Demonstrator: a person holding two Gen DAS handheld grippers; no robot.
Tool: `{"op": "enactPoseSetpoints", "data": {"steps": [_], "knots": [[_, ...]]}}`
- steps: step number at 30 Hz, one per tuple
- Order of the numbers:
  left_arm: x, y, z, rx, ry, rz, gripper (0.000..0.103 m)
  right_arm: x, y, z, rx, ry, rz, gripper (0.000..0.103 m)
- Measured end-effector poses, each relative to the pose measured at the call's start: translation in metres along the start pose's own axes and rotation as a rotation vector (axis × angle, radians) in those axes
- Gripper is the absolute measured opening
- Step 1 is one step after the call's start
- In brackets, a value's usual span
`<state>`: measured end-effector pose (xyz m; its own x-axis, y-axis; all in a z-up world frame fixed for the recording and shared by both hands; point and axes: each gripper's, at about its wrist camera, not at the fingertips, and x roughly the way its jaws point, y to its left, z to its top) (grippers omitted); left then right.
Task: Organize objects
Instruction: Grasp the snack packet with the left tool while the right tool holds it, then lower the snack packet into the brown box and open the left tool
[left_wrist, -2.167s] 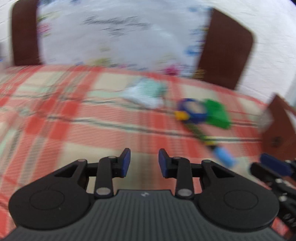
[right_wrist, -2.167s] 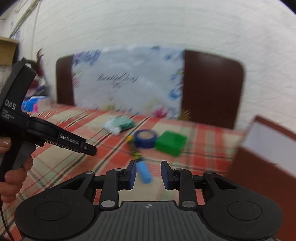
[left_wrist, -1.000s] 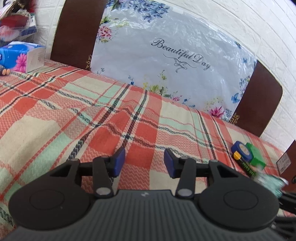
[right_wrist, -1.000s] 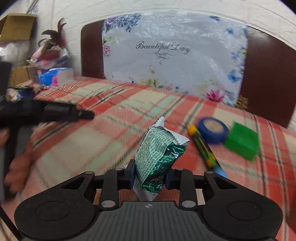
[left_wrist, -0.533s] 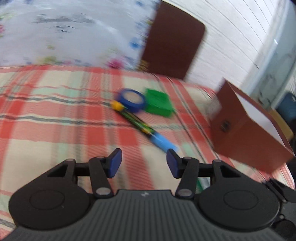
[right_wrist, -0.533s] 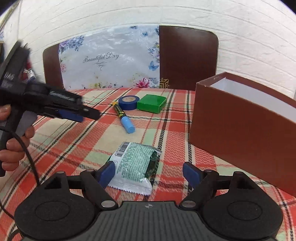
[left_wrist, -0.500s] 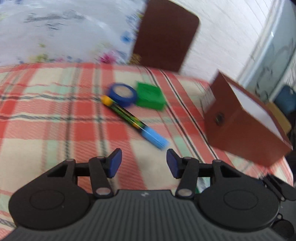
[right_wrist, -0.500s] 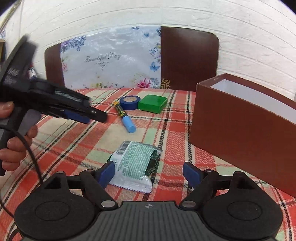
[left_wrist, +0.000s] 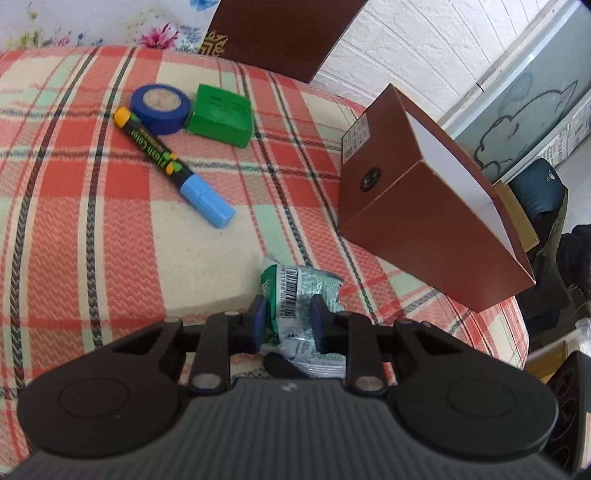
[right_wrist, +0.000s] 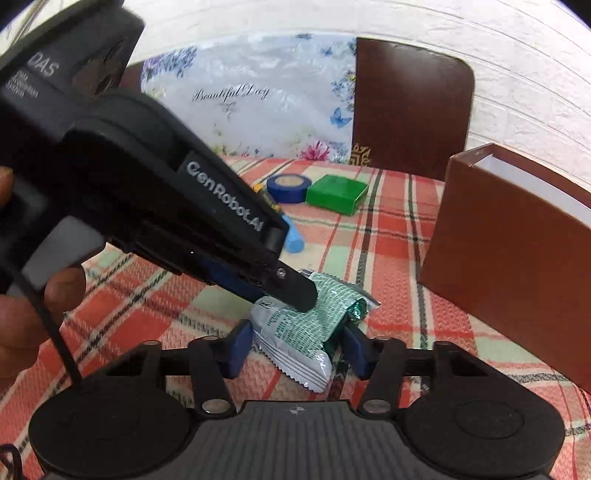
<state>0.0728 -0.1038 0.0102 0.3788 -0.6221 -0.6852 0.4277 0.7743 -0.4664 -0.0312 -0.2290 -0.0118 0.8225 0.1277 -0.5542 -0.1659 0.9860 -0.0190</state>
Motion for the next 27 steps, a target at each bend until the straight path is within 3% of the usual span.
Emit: {"op": "enactPoseSetpoints", "data": {"steps": [7, 12, 24, 25, 27], "knots": [[-0.027, -0.070, 0.042, 0.207, -0.126, -0.044, 0.027, -0.033, -0.019, 0.026, -0.033, -0.221, -0.137, 0.050], [-0.014, -0.119, 0.073, 0.314, -0.171, -0.089, 0.027, -0.047, -0.061, 0.050, 0.005, -0.315, -0.230, 0.050], [0.064, -0.172, 0.091, 0.358, -0.122, -0.075, 0.028, -0.018, -0.153, 0.054, 0.159, -0.257, -0.368, 0.050], [0.068, -0.176, 0.090, 0.363, -0.123, -0.058, 0.028, -0.016, -0.157, 0.054, 0.161, -0.260, -0.395, 0.053], [0.072, -0.180, 0.089, 0.375, -0.124, -0.026, 0.028, -0.011, -0.161, 0.053, 0.148, -0.274, -0.478, 0.072]]}}
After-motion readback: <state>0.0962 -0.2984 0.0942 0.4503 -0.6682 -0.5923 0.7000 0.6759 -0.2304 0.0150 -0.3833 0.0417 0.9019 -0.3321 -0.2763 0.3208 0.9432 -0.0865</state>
